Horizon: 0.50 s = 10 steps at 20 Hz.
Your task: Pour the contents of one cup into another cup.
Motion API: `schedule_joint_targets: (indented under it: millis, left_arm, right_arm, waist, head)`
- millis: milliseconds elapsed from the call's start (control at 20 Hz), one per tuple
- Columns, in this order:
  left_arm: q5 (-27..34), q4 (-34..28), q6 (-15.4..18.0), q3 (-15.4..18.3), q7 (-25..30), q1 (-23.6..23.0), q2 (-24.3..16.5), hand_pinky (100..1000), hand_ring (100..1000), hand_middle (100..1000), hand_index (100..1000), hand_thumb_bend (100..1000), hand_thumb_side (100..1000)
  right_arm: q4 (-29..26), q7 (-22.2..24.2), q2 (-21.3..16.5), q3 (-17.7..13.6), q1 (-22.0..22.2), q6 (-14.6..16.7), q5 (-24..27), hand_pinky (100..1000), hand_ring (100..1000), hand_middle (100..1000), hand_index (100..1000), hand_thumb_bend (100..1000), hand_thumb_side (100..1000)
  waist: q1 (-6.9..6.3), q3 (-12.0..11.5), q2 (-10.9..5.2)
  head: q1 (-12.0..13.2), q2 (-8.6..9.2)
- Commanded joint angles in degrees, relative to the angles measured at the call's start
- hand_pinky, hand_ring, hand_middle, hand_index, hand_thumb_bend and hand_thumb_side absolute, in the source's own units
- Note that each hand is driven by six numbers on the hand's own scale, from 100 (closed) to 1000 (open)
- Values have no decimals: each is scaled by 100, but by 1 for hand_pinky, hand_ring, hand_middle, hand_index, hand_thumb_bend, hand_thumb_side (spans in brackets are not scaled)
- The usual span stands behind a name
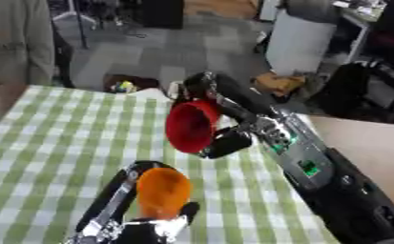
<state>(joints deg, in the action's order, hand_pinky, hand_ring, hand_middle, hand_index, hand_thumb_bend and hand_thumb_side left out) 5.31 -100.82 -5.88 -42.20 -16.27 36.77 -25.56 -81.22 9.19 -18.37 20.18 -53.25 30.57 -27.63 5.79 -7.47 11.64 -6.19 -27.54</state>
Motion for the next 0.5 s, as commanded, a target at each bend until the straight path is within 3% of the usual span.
schedule_joint_targets:
  millis: [50,500]
  left_arm:
    - [36,-136,-30,57,-4,111,-5,426,698,366,499,100,189]
    - [80,-157,-51,85,-27,98,-39,428,701,367,500,100,195]
  right_arm:
    - [-155,-108,-81,-25,-141,77,-210,615,428,417,462,268,100]
    - [-266,-368,-126,-7,-152,246,-640,662,436,415,467,259,100]
  waist:
    - [-34,-4,-95]
    - [-35,-6,-96]
  head:
    - [15,63]
    - [37,76]
